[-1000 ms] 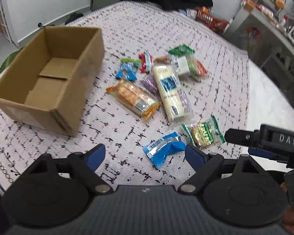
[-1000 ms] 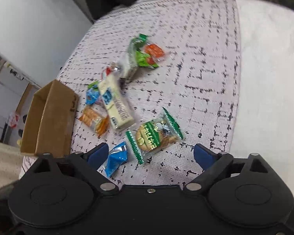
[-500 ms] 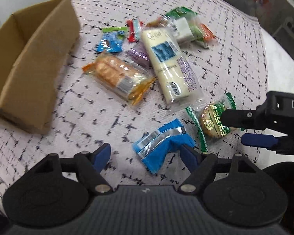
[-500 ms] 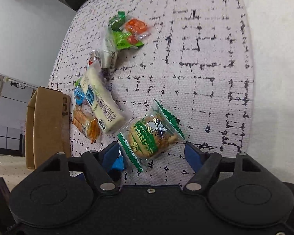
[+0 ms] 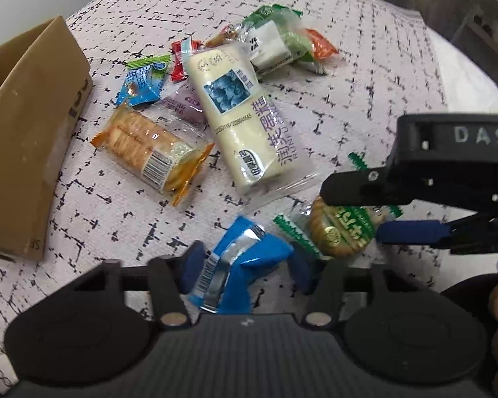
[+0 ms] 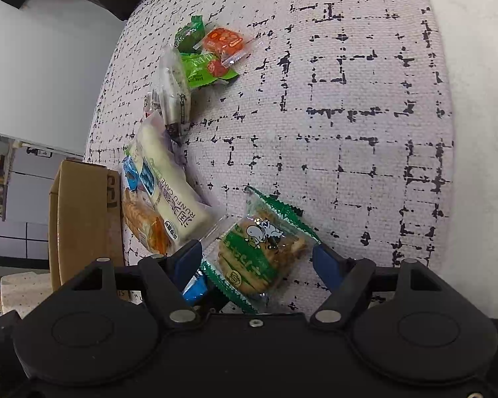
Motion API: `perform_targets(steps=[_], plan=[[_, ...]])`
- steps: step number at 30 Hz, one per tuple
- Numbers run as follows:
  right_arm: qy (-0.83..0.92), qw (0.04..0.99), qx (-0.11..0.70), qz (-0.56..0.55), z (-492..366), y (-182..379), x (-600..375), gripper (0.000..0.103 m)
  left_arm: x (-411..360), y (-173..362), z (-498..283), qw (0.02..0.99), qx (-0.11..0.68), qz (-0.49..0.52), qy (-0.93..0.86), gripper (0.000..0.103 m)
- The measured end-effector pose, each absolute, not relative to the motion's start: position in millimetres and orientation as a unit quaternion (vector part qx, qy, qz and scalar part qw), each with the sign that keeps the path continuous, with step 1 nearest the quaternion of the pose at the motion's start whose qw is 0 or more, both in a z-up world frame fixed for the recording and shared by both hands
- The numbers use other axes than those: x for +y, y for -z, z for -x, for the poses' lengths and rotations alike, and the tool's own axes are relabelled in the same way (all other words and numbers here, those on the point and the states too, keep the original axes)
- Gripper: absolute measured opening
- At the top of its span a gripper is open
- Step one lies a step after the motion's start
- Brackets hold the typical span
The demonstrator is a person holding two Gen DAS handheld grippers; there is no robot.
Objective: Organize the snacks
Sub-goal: 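Close left tool on the blue packet while right tool closes on the green cookie packet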
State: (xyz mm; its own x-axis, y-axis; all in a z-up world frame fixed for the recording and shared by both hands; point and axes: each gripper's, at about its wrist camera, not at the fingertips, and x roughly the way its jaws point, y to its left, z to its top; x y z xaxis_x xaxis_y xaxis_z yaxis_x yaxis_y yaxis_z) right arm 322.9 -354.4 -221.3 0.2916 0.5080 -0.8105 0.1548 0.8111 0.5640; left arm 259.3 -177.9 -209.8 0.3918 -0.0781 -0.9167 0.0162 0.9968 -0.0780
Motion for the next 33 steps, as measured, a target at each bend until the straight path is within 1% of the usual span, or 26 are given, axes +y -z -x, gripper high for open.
perform_targets(steps=[1,3,9,15,19,20,21,22,23,24,28,33], plan=[[-0.118,0.752,0.583,-0.282,-323,221,-354,0.074,-177,209,-259,0.834,0.55,0.034,0.028,0.05],[-0.117,0.755,0.582,-0.278,-322,220,-353,0.074,-173,207,-258,0.834,0.549,0.05,0.032,0.044],[-0.11,0.77,0.578,-0.249,-323,217,-341,0.074,-161,191,-247,0.845,0.528,0.072,0.029,0.043],[-0.096,0.793,0.57,-0.193,-326,213,-322,0.08,-144,176,-239,0.856,0.508,0.095,0.017,0.042],[-0.08,0.809,0.562,-0.15,-326,212,-305,0.08,-129,166,-231,0.862,0.494,0.11,0.008,0.042],[-0.077,0.812,0.561,-0.14,-326,212,-302,0.078,-124,164,-230,0.863,0.492,0.117,0.006,0.042],[-0.071,0.815,0.56,-0.129,-326,212,-299,0.072,-119,162,-228,0.865,0.486,0.124,0.006,0.042],[-0.063,0.818,0.559,-0.122,-325,211,-298,0.062,-116,161,-226,0.867,0.481,0.127,0.008,0.042],[-0.056,0.82,0.557,-0.116,-323,210,-298,0.06,-112,159,-224,0.871,0.473,0.132,0.008,0.042],[-0.057,0.82,0.557,-0.118,-323,209,-300,0.056,-109,159,-223,0.872,0.469,0.137,0.007,0.042],[-0.058,0.823,0.552,-0.117,-319,204,-299,0.052,-98,157,-221,0.876,0.455,0.161,0.001,0.042],[-0.058,0.84,0.529,-0.102,-309,187,-291,0.052,-92,147,-214,0.882,0.439,0.172,0.012,0.042]])
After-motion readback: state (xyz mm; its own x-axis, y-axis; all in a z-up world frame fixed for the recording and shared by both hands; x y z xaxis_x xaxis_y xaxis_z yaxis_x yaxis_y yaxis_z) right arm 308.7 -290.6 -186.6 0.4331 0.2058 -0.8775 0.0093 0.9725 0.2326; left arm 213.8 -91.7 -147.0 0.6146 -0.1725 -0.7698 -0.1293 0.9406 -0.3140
